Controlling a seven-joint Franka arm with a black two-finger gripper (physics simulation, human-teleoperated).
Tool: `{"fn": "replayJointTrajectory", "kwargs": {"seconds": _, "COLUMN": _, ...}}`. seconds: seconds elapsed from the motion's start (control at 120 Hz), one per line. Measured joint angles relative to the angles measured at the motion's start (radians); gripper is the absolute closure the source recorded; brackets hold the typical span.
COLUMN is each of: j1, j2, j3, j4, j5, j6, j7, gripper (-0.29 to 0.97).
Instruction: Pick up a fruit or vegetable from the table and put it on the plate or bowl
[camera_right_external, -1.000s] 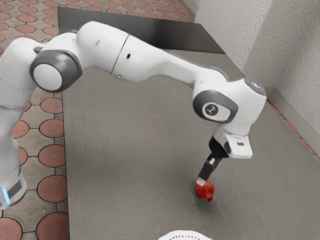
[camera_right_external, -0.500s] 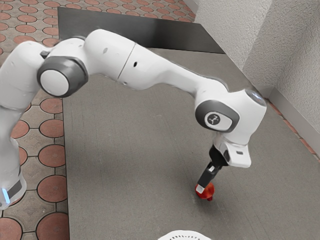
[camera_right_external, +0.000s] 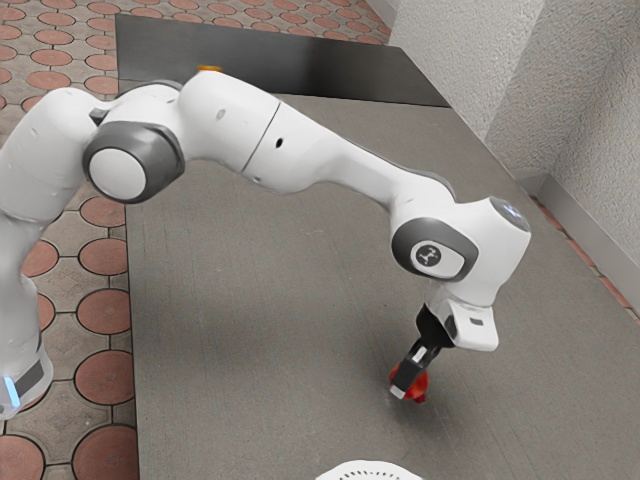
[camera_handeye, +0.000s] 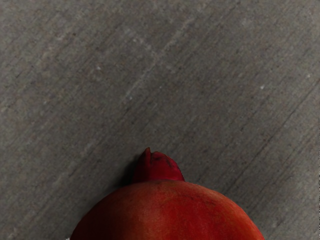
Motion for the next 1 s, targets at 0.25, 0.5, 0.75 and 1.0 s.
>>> {"fn": "replayJointTrajectory", "kwargs": {"seconds": 0.25, "j1": -0.088, "j2": -0.108, "j3": -0.002, "j4": -0.001, "j5": 0.005, "j6": -0.010, "j7": -0.010, "gripper": 0.33}}
{"fn": "replayJointTrajectory", "kwargs": {"seconds": 0.5, "j1": -0.364, "j2": -0.157, "j3": -0.003, "j4": -0.005, "j5": 0.006, "j6": -0.033, "j7": -0.072, "gripper": 0.33}}
{"fn": "replayJointTrajectory", "kwargs": {"seconds": 0.75, "j1": -0.432, "j2": -0.132, "j3": -0.008, "j4": 0.000, "j5": 0.006, "j6": -0.014, "j7": -0.128, "gripper": 0.33}}
{"fn": "replayJointTrajectory", "kwargs": {"seconds": 1.0, "j1": -0.430, "j2": -0.118, "j3": -0.007, "j4": 0.024, "j5": 0.002, "j6": 0.003, "j7": -0.159, "gripper": 0.12}}
